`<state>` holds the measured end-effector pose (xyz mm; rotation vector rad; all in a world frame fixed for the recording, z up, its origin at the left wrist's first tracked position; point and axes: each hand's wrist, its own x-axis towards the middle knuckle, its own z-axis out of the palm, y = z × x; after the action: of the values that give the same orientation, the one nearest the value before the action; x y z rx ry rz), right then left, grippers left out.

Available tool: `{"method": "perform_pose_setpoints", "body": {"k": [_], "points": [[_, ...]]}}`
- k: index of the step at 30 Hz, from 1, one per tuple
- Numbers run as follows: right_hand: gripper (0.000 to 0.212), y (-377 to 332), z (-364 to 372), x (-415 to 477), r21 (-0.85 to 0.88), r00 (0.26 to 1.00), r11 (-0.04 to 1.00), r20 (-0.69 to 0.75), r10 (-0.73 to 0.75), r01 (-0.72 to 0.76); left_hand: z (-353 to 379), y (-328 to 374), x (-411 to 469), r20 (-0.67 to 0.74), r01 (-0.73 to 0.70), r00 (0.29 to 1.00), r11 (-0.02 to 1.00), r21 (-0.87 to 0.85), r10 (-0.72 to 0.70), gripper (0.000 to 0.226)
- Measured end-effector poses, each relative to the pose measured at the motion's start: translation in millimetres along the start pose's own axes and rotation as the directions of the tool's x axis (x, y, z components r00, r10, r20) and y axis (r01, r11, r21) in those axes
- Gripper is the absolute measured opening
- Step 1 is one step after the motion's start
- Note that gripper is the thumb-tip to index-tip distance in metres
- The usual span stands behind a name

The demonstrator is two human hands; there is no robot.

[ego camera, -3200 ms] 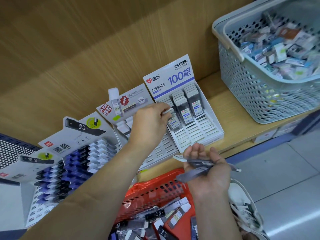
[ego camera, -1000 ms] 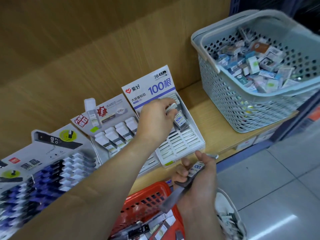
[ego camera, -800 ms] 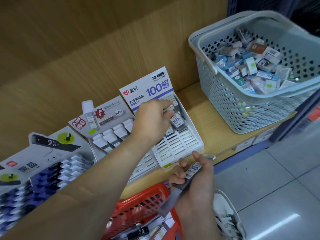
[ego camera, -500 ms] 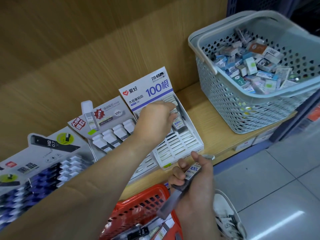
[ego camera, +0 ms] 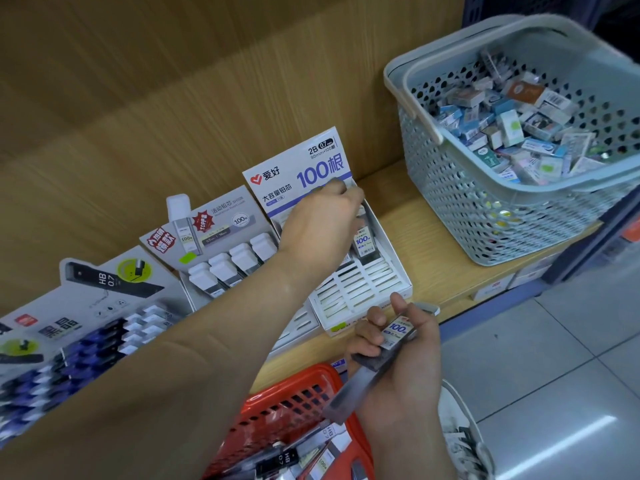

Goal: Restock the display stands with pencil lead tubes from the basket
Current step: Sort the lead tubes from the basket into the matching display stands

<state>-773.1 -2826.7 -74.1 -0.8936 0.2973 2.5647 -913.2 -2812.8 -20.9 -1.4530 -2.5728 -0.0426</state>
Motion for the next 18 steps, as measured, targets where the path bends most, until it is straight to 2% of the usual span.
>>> {"method": "perform_pose_setpoints", "body": {"k": [3, 5, 7, 9, 12, 16, 18], "points": [[0.048, -5, 4, -2, 0.076, 1.000, 0.997, 0.007, -0.026, 0.026, -16, -1, -17, -0.024, 0.032, 0.999, 0.997, -0.073, -0.034, 0.023], [0.033, -6, 6, -2, 0.104, 0.998, 0.993, 0.002, -0.058, 0.058, -30, 4, -40, 0.002, 0.092, 0.996, 0.974, -0.207, -0.093, 0.015], [0.039, -4, 6, -1, 0.109, 0.996, 0.990, -0.008, -0.087, 0.087, -42, 8, -71, 0.186, 0.206, 0.972, 0.908, -0.365, -0.146, 0.018], [0.046, -3, 6, -2, 0.112, 0.992, 0.987, -0.050, -0.113, 0.118, -53, 12, -103, 0.394, 0.285, 0.913, 0.857, -0.430, -0.106, 0.020], [0.032, 1, 8, -3, 0.062, 0.963, 0.975, -0.183, -0.199, 0.213, -56, 13, -136, 0.540, 0.355, 0.841, 0.793, -0.496, -0.039, 0.029], [0.025, 13, 6, 2, -0.018, 0.923, 0.960, -0.272, -0.273, 0.279, -52, 5, -154, 0.433, 0.336, 0.898, 0.749, -0.572, -0.073, 0.017], [0.023, 18, 5, 3, -0.151, 0.913, 0.944, -0.249, -0.323, 0.293, -59, -2, -157, 0.389, 0.390, 0.908, 0.653, -0.649, -0.156, 0.014]]}}
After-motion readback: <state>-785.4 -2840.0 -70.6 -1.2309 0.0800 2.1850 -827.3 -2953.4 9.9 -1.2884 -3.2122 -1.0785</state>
